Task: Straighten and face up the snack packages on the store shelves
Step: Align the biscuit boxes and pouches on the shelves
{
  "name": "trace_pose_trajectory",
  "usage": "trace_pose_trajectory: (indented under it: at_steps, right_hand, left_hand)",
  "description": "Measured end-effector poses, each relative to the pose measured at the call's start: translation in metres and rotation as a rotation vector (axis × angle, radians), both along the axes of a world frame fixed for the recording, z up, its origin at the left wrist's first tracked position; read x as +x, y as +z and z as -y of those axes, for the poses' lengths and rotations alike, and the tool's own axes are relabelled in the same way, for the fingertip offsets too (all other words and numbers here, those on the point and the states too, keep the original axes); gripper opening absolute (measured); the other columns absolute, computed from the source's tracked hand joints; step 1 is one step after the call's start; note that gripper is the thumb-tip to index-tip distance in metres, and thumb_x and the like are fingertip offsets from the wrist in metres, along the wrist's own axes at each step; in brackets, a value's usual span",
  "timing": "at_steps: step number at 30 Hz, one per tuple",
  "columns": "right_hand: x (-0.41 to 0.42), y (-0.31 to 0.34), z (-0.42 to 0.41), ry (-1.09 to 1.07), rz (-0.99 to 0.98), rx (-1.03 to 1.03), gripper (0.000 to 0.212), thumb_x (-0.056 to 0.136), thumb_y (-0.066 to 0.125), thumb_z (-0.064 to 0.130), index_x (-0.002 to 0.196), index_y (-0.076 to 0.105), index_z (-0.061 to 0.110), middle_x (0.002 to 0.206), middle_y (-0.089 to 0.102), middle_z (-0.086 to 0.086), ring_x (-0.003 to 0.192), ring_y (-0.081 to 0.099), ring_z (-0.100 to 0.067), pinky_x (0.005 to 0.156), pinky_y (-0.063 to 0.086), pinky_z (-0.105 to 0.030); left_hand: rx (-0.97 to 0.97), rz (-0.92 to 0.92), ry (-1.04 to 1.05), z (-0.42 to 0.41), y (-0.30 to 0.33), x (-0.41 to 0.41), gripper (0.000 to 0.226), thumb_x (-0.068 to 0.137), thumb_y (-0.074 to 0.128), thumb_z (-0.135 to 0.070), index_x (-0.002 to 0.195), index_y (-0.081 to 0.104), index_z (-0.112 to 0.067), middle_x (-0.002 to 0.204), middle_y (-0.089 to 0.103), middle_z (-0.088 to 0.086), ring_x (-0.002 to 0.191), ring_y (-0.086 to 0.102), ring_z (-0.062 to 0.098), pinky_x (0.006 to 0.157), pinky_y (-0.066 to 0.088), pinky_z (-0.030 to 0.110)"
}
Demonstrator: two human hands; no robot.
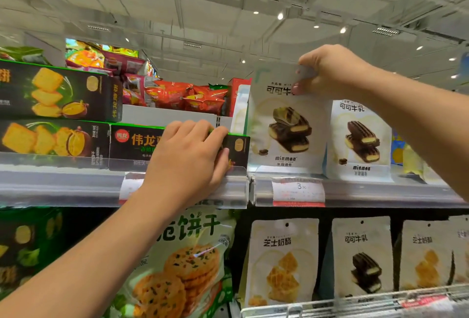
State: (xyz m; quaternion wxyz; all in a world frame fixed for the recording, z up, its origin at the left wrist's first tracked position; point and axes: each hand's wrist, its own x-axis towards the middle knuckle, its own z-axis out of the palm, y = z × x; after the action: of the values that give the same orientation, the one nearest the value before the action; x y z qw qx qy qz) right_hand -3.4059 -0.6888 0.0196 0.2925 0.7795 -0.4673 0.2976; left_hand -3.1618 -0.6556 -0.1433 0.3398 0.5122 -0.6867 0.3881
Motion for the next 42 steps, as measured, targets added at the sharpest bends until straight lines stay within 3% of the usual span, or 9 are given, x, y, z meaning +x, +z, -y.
trace_pose_trajectory:
  at_steps: [3, 7, 15, 22, 30, 32, 38, 40, 42]
  right_hand:
    - [-0.002, 0.001, -0.008, -0.017, 0.022, 0.035, 0.034, 0.079, 0.08, 0.024, 0.063, 0.051, 0.019, 0.07, 0.054, -0.001, 0.076, 0.053, -0.027, 0.066, 0.035, -0.026]
    - [-0.001, -0.007, -0.008, -0.038, 0.02, 0.059, 0.027, 0.08, 0.079, 0.028, 0.083, 0.063, 0.006, 0.084, 0.062, -0.009, 0.083, 0.057, -0.029, 0.067, 0.041, -0.029]
    - [-0.001, -0.013, -0.007, -0.116, 0.019, 0.054, 0.038, 0.086, 0.07, 0.04, 0.112, 0.059, 0.015, 0.107, 0.062, -0.006, 0.097, 0.056, -0.029, 0.076, 0.043, -0.035]
    - [-0.01, -0.02, -0.013, -0.008, 0.127, 0.072, 0.066, 0.088, 0.069, 0.037, 0.145, 0.039, 0.023, 0.144, 0.051, -0.002, 0.131, 0.048, -0.024, 0.107, 0.039, -0.037]
    - [-0.082, -0.07, -0.029, 0.068, 0.21, -0.085, 0.039, 0.09, 0.063, 0.017, 0.129, 0.057, 0.017, 0.126, 0.063, 0.0, 0.111, 0.051, -0.005, 0.091, 0.034, -0.022]
    - [-0.106, -0.091, -0.024, 0.05, 0.222, -0.097, 0.037, 0.089, 0.064, 0.018, 0.126, 0.059, 0.015, 0.125, 0.062, -0.003, 0.115, 0.053, -0.014, 0.093, 0.035, -0.024]
    - [-0.173, -0.126, 0.01, -0.081, 0.757, 0.193, 0.086, 0.082, 0.071, 0.05, 0.148, 0.027, 0.016, 0.144, 0.042, -0.006, 0.13, 0.043, -0.025, 0.107, 0.039, -0.045]
    - [-0.184, -0.127, 0.021, 0.012, 0.894, 0.307, 0.082, 0.08, 0.071, 0.052, 0.144, 0.033, 0.017, 0.13, 0.054, -0.003, 0.113, 0.055, -0.021, 0.093, 0.048, -0.042]
    - [-0.188, -0.126, 0.031, 0.104, 0.926, 0.376, 0.054, 0.084, 0.071, 0.045, 0.125, 0.051, 0.017, 0.107, 0.063, -0.001, 0.089, 0.065, -0.019, 0.076, 0.057, -0.039]
  left_hand:
    - [0.008, 0.004, 0.005, 0.0, 0.001, 0.0, 0.041, 0.093, 0.039, -0.042, 0.116, 0.061, -0.015, 0.097, 0.062, 0.004, 0.089, 0.055, 0.027, 0.084, 0.039, 0.041]
    - [0.023, 0.014, 0.007, -0.001, 0.002, 0.0, 0.043, 0.092, 0.037, -0.043, 0.116, 0.061, -0.016, 0.098, 0.062, 0.003, 0.089, 0.056, 0.026, 0.084, 0.039, 0.041]
    - [-0.032, 0.023, -0.006, -0.001, 0.0, 0.0, 0.04, 0.093, 0.04, -0.039, 0.117, 0.061, -0.015, 0.101, 0.064, 0.005, 0.092, 0.057, 0.028, 0.086, 0.038, 0.041]
    - [-0.089, 0.003, 0.018, 0.002, -0.009, 0.003, 0.047, 0.091, 0.038, -0.039, 0.126, 0.061, -0.016, 0.129, 0.061, 0.009, 0.128, 0.05, 0.031, 0.109, 0.026, 0.051]
    - [-0.147, -0.102, -0.003, -0.003, -0.024, -0.01, 0.053, 0.088, 0.039, -0.035, 0.133, 0.055, -0.013, 0.149, 0.042, 0.017, 0.139, 0.036, 0.035, 0.113, 0.018, 0.051]
    - [-0.152, -0.132, -0.061, -0.006, -0.025, -0.027, 0.053, 0.085, 0.042, -0.035, 0.131, 0.057, -0.012, 0.148, 0.042, 0.017, 0.138, 0.036, 0.035, 0.114, 0.017, 0.05]
    - [-0.155, 0.137, -0.205, -0.005, -0.029, -0.118, 0.049, 0.088, 0.048, -0.039, 0.129, 0.063, -0.017, 0.148, 0.045, 0.017, 0.137, 0.041, 0.037, 0.109, 0.033, 0.055]
    - [-0.104, 0.206, -0.202, 0.0, -0.034, -0.152, 0.051, 0.089, 0.046, -0.042, 0.132, 0.061, -0.019, 0.15, 0.043, 0.015, 0.139, 0.04, 0.036, 0.107, 0.036, 0.056]
    - [-0.048, 0.224, -0.123, 0.005, -0.037, -0.177, 0.056, 0.09, 0.043, -0.046, 0.135, 0.058, -0.016, 0.151, 0.041, 0.015, 0.14, 0.039, 0.035, 0.106, 0.038, 0.056]
